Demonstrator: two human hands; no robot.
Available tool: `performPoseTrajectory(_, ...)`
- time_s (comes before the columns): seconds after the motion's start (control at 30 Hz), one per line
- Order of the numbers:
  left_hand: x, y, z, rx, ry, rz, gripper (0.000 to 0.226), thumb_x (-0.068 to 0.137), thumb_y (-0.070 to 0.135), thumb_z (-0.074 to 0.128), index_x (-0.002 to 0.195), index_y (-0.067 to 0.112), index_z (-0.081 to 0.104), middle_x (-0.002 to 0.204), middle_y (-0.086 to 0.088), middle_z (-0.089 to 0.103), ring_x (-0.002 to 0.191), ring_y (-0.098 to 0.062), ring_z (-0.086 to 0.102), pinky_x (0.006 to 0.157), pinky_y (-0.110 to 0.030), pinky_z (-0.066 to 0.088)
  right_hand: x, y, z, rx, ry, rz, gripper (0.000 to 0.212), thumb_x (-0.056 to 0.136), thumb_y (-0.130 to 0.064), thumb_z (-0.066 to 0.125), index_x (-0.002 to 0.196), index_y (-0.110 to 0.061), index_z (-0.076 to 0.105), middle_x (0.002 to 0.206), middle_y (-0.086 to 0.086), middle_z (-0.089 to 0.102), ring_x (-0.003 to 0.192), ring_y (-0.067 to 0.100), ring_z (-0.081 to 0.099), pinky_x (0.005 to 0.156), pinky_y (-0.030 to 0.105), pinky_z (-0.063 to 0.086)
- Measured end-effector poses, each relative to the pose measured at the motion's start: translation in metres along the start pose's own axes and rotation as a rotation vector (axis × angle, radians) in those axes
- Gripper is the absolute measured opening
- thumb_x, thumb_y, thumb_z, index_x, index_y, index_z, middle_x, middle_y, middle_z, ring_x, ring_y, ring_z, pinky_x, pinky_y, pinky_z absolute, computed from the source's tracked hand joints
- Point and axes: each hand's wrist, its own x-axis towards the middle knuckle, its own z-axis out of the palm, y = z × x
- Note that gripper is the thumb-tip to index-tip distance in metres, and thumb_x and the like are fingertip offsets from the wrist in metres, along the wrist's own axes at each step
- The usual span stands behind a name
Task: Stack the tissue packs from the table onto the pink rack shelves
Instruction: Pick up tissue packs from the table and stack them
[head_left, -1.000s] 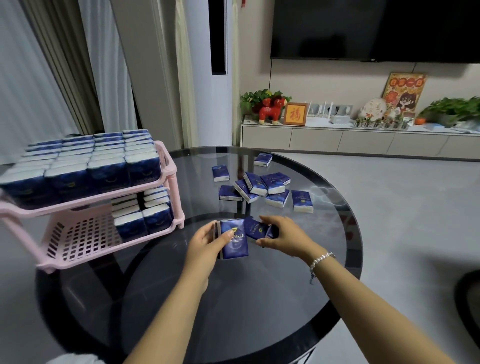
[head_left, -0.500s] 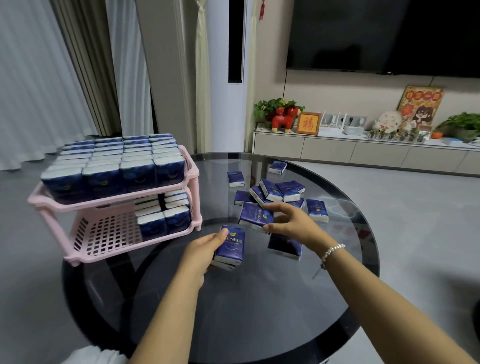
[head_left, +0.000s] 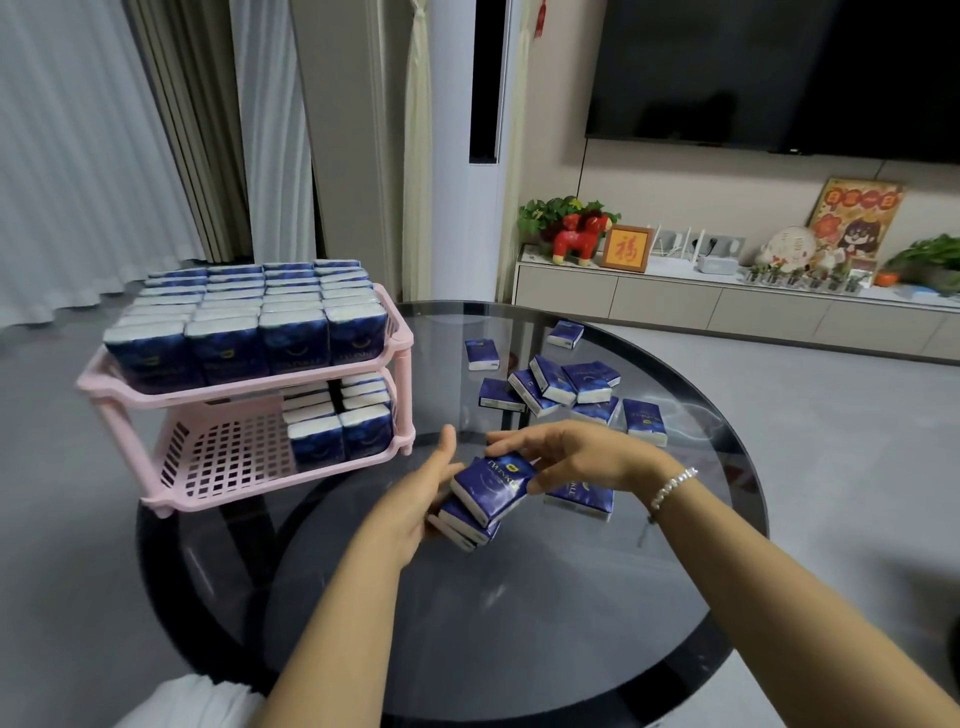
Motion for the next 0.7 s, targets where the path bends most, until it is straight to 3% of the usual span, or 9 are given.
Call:
performPoseTrajectory(0.1, -0.003, -0.001, 0.003, 0.092, -0.035, 0.068, 0.053, 0.071, 0.063, 0.064, 0.104, 0.022, 0.07, 0.098, -0.004, 0.075, 0.097, -0.023, 0.067, 0.093, -0.036, 0.048, 0.003, 0.0, 0.004, -0.037, -0.023, -0.006, 0.054, 0.085, 0.006, 0.057, 0.123, -0.032, 0.056, 0.146, -0.015, 0.036, 0.13, 0.009, 0.042, 0.098, 0.03, 0.048)
performPoseTrajectory(0.2, -0.003, -0.004, 0.005, -0.004, -0.031, 0.118, 0.02, 0.088, 0.033, 0.063, 0.101, 0.019, 0.07, 0.084, -0.004, 0.075, 0.079, -0.02, 0.065, 0.078, -0.031, 0.046, 0.001, 0.002, 0.005, -0.045, 0.053, 0.02, 0.057, 0.086, 0.002, 0.059, 0.128, -0.035, 0.05, 0.135, -0.018, 0.045, 0.123, 0.007, 0.049, 0.091, 0.025, 0.051)
performPoseTrajectory(0.3, 0.0, -0.003, 0.004, -0.125, 0.004, 0.133, 0.018, 0.089, 0.029, 0.063, 0.1, 0.016, 0.07, 0.079, -0.004, 0.074, 0.072, -0.017, 0.064, 0.069, -0.029, 0.046, -0.006, 0.008, 0.002, -0.171, 0.237, 0.105, 0.05, 0.087, -0.01, 0.062, 0.13, -0.033, 0.049, 0.117, -0.019, 0.053, 0.115, 0.006, 0.052, 0.086, 0.019, 0.049)
performPoseTrajectory(0.43, 0.001, -0.005, 0.006, -0.138, 0.049, 0.187, 0.022, 0.089, 0.028, 0.063, 0.104, 0.013, 0.068, 0.087, -0.004, 0.073, 0.075, -0.016, 0.065, 0.071, -0.027, 0.048, -0.01, 0.028, -0.004, -0.496, 0.368, 0.398, 0.051, 0.087, -0.025, 0.063, 0.135, -0.019, 0.047, 0.135, 0.003, 0.051, 0.123, 0.02, 0.046, 0.1, 0.03, 0.042)
performPoseTrajectory(0.53, 0.005, -0.008, 0.006, -0.119, 0.082, 0.216, 0.036, 0.087, 0.034, 0.065, 0.118, 0.015, 0.062, 0.108, -0.004, 0.071, 0.094, -0.016, 0.066, 0.081, -0.028, 0.051, -0.012, 0.044, -0.003, -0.586, 0.311, 0.56, 0.052, 0.085, -0.034, 0.064, 0.131, -0.014, 0.05, 0.13, 0.008, 0.056, 0.117, 0.024, 0.05, 0.097, 0.033, 0.044)
performPoseTrajectory(0.63, 0.006, -0.009, 0.005, -0.114, 0.108, 0.252, 0.081, 0.064, 0.057, 0.074, 0.133, 0.02, 0.053, 0.127, 0.0, 0.063, 0.112, -0.016, 0.061, 0.102, -0.037, 0.045, -0.017, 0.045, 0.002, -0.491, 0.341, 0.526, 0.044, 0.084, -0.03, 0.067, 0.124, -0.017, 0.053, 0.116, 0.004, 0.06, 0.099, 0.018, 0.055, 0.082, 0.024, 0.045)
performPoseTrajectory(0.7, 0.007, -0.011, 0.005, -0.123, 0.112, 0.277, 0.093, 0.053, 0.063, 0.073, 0.134, 0.022, 0.052, 0.131, 0.002, 0.06, 0.117, -0.016, 0.058, 0.109, -0.041, 0.04, -0.02, 0.044, 0.007, -0.426, 0.39, 0.481, 0.044, 0.082, -0.026, 0.069, 0.123, -0.022, 0.052, 0.107, 0.001, 0.056, 0.093, 0.015, 0.052, 0.076, 0.022, 0.044)
